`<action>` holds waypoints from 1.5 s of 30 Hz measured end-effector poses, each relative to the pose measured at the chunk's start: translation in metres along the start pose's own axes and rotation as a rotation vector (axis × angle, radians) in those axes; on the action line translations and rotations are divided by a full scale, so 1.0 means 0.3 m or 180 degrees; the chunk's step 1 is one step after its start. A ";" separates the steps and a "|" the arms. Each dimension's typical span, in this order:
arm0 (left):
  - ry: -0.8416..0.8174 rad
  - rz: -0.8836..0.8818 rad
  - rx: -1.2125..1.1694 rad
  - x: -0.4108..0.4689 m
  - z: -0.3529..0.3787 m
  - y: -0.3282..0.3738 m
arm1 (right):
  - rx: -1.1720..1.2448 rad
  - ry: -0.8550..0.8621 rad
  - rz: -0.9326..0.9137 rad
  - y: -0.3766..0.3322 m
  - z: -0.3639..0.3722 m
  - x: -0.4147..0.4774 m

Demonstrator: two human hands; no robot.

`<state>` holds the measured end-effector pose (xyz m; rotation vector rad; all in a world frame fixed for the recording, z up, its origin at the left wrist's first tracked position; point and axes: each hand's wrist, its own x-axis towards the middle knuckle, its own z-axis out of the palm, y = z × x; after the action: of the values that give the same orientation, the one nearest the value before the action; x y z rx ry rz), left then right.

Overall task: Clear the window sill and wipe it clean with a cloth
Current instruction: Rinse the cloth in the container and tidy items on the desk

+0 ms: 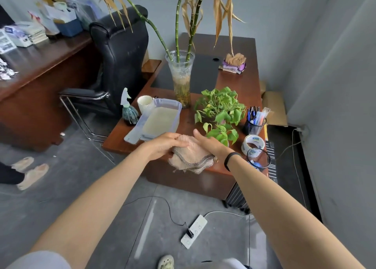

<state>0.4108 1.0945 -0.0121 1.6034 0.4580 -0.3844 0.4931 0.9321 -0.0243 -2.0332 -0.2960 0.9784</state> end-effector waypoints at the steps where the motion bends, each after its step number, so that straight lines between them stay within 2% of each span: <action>1: 0.0031 0.0005 -0.0312 -0.005 -0.004 0.004 | 0.0566 -0.0210 0.0090 0.006 -0.010 -0.015; 4: 0.0350 0.0048 -0.0974 -0.008 -0.018 0.000 | 0.1721 -0.0355 0.0094 0.018 -0.036 -0.034; 6: 0.0645 0.0076 -0.0995 -0.012 -0.031 -0.006 | 0.1973 -0.0311 -0.0097 0.019 -0.045 -0.038; 8: 0.0779 0.0035 -0.0742 -0.028 -0.043 -0.011 | 0.1876 -0.0253 -0.0243 0.020 -0.036 -0.020; 11: 0.0612 0.0019 0.0027 -0.068 -0.039 -0.010 | 0.1238 -0.0149 -0.0479 0.006 -0.001 -0.011; 15: 0.1227 0.0174 0.1075 -0.094 -0.024 -0.024 | -0.0608 0.0073 -0.0705 -0.022 0.060 0.021; 18: 0.1621 0.0218 0.1112 -0.102 -0.045 -0.066 | -0.1471 0.0164 -0.0882 -0.037 0.114 0.043; 22: 0.1572 0.0154 0.0828 -0.107 -0.101 -0.131 | -0.1546 0.0167 -0.0809 -0.070 0.162 0.063; 26: 0.1509 0.0049 0.0833 -0.076 -0.189 -0.166 | -0.1370 0.0302 -0.0716 -0.082 0.217 0.136; 28: 0.1403 -0.0089 0.0668 -0.058 -0.265 -0.187 | -0.0930 0.0286 -0.0523 -0.092 0.240 0.177; 33: 0.1167 -0.0215 -0.0311 -0.024 -0.477 -0.212 | 0.0543 0.0062 -0.0126 -0.174 0.336 0.244; 35: 0.1265 -0.0157 -0.0614 0.006 -0.556 -0.221 | 0.0880 0.0019 -0.0029 -0.218 0.402 0.291; 41: 0.1693 -0.0228 -0.1036 0.125 -0.741 -0.246 | 0.1307 0.0321 0.0075 -0.345 0.538 0.439; 45: 0.1950 -0.0172 -0.0945 0.229 -0.809 -0.241 | 0.1097 0.0640 0.0064 -0.388 0.567 0.523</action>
<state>0.4271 1.3447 -0.0889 1.3978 0.9766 0.1468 0.4890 1.1858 -0.0766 -1.8004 0.0024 0.7688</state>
